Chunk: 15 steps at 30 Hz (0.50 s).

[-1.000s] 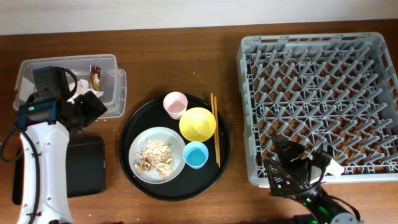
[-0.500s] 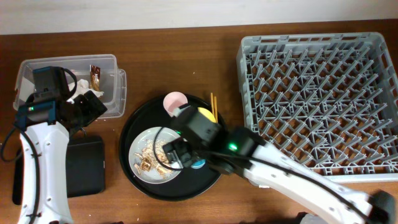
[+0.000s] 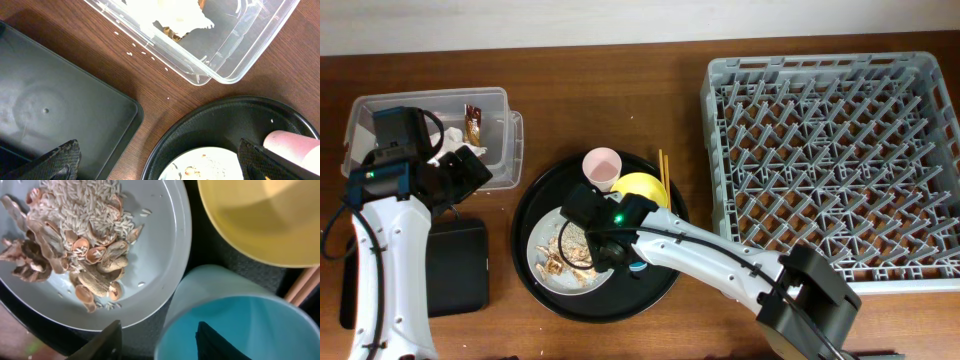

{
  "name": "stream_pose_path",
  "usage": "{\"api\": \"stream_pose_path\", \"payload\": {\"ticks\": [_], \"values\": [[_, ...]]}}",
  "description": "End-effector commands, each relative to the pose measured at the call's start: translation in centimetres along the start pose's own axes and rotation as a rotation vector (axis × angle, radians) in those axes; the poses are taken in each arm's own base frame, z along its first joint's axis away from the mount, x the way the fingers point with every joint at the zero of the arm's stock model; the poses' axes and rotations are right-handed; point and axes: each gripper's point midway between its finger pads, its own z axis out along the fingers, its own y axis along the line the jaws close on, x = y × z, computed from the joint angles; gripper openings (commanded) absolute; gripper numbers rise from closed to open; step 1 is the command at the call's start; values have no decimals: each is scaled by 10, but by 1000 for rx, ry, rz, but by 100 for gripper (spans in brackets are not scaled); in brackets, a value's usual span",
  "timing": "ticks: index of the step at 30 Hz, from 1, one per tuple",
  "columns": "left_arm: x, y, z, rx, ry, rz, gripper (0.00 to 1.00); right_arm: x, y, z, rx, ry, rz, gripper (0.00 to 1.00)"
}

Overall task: Sort waste into correct bins and load items into the dishwasher rack
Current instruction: 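Grasp the blue cup with the right gripper and lift it, then place the blue cup upside down in the dish rack, release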

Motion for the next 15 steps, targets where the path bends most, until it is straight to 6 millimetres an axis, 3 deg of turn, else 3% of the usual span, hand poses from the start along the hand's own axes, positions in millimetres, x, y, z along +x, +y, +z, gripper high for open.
{"api": "stream_pose_path", "payload": {"ticks": [1, 3, 4, 7, 8, 9, 11, 14, 15], "values": [[-5, 0, -4, 3, -20, -13, 99, -2, -1, 2, 22, -13, 7, 22], [-5, 0, -4, 3, -20, -13, 100, -3, 1, -4, 13, -18, 7, 13], [-5, 0, -4, 3, -20, -13, 99, -4, 1, -12, 10, -24, 7, 4], [-5, 0, -4, 3, -20, -13, 99, -18, -14, -76, -30, -92, 40, 4], [-5, 0, -4, 3, -20, -13, 99, -26, -30, -109, -54, -148, 38, 4], [-5, 0, -4, 3, -20, -13, 99, -32, -87, -164, -53, -243, 134, 4], [-5, 0, -4, 3, -20, -13, 99, -26, -210, -227, -11, -374, 326, 4], [-5, 0, -4, 3, -20, -13, 99, -19, -286, -239, -111, -408, 421, 4], [-5, 0, -4, 3, -20, -13, 99, -21, -306, -238, -253, -443, 405, 4]]}}
